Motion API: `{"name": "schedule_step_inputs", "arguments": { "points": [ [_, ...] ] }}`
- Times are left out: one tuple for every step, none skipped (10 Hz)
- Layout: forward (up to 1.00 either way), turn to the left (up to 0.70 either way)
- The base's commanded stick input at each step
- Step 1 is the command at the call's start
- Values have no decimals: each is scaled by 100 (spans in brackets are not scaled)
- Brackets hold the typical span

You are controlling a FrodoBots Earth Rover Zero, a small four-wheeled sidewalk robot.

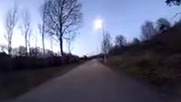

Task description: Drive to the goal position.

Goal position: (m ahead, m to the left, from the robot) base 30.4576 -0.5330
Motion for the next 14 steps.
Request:
{"name": "schedule_step_inputs", "arguments": {
  "points": [
    [100,0],
    [100,0],
    [100,0],
    [100,0],
    [100,0],
    [100,0],
    [100,0],
    [100,0],
    [100,0],
    [100,0],
    [100,0],
    [100,0],
    [100,0],
    [100,0]
  ]
}}
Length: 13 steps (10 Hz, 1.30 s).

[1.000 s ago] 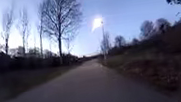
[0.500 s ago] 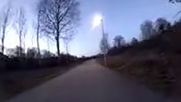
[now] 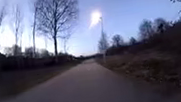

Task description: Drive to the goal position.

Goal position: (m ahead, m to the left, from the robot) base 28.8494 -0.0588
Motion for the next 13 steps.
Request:
{"name": "schedule_step_inputs", "arguments": {
  "points": [
    [100,0],
    [100,0],
    [100,0],
    [100,31],
    [100,40],
    [100,40],
    [100,24],
    [100,0],
    [100,0],
    [100,0],
    [100,0],
    [100,0],
    [100,0]
  ]
}}
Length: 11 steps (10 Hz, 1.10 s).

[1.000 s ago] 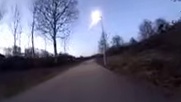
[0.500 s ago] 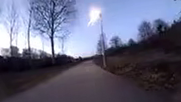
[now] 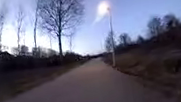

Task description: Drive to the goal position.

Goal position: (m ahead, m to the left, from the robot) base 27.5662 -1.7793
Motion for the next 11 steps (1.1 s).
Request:
{"name": "schedule_step_inputs", "arguments": {
  "points": [
    [100,0],
    [100,0],
    [100,30],
    [100,40],
    [100,20],
    [100,0],
    [100,0],
    [100,0],
    [100,0],
    [100,0],
    [100,0]
  ]
}}
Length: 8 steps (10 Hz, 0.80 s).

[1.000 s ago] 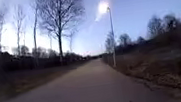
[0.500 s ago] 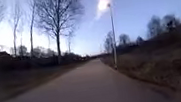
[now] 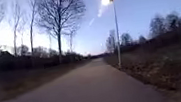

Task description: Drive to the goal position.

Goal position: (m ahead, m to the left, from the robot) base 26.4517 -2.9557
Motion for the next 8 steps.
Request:
{"name": "schedule_step_inputs", "arguments": {
  "points": [
    [100,-34],
    [100,-12],
    [100,0],
    [100,0],
    [100,0],
    [100,0],
    [100,0],
    [100,0]
  ]
}}
